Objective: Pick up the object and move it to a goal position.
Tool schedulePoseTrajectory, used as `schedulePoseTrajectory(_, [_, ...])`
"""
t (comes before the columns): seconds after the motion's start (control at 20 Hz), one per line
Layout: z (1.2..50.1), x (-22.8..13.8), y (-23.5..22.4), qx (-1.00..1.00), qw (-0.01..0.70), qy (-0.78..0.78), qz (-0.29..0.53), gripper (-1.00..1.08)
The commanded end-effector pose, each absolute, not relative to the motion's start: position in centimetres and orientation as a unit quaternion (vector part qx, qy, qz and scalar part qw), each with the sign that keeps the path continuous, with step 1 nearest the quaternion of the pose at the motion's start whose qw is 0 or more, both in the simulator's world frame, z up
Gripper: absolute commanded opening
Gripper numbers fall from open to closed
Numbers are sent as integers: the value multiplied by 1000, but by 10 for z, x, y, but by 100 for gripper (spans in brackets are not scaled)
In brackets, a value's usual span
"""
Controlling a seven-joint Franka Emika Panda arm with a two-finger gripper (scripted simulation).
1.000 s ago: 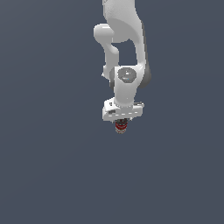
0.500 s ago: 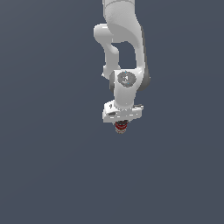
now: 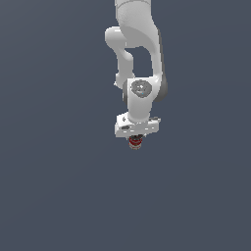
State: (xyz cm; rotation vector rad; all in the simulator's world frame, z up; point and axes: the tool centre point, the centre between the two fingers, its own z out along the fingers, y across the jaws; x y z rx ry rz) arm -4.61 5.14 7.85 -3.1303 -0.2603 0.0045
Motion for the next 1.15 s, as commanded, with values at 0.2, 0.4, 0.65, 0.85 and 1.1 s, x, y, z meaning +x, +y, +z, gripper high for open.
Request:
schedulePoseTrajectory(0.2, [96,-38,32,-997,0,-83,0,-100])
schedulePoseTrajectory(0.4, [118,-27,7,-997,0,-83,0,-100])
schedulePoseTrajectory(0.65, [146,-13,-25,-997,0,-83,0,-100])
schedulePoseTrajectory(0.85, [158,-6,-40,-997,0,-83,0,-100])
schedulePoseTrajectory(1.1, [164,-2,-46,-997,0,-83,0,-100])
